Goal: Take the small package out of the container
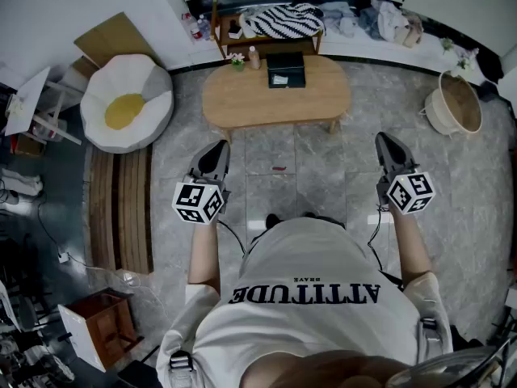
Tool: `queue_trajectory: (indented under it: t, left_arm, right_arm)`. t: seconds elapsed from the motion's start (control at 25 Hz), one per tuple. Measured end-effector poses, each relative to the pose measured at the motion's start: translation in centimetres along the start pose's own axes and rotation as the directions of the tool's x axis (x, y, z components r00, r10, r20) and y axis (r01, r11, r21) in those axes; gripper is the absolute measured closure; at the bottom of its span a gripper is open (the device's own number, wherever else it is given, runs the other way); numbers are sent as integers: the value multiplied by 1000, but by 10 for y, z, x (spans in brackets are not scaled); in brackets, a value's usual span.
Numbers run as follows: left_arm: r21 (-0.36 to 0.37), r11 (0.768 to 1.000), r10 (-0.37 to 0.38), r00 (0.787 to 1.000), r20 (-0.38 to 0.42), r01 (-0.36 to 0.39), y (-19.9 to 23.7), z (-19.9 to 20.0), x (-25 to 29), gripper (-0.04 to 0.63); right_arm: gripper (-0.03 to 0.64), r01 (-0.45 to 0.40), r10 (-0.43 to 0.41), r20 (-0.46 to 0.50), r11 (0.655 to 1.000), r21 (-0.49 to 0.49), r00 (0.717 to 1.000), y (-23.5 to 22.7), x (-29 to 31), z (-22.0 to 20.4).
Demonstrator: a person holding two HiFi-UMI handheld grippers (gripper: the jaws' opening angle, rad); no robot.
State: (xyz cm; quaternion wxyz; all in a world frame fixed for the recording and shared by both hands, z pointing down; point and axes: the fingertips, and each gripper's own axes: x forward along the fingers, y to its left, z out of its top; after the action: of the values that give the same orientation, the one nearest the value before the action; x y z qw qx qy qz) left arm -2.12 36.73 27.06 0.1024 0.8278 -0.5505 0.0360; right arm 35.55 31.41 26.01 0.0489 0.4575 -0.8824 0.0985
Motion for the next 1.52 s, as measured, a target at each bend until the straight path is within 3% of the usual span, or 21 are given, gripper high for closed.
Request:
queue_trajectory:
  t: [0.96,1.52]
  left_arm:
    - [-3,1000,-14,1000,20,14,16,-1,-13,569]
    - [15,996,-84,996,-19,84,46,-12,-39,569]
  right_arm:
    - [597,18,-18,7,1000,-10,1000,23,-4,5]
    - [597,30,-30,-4,998,-47,1000,82,6,-10]
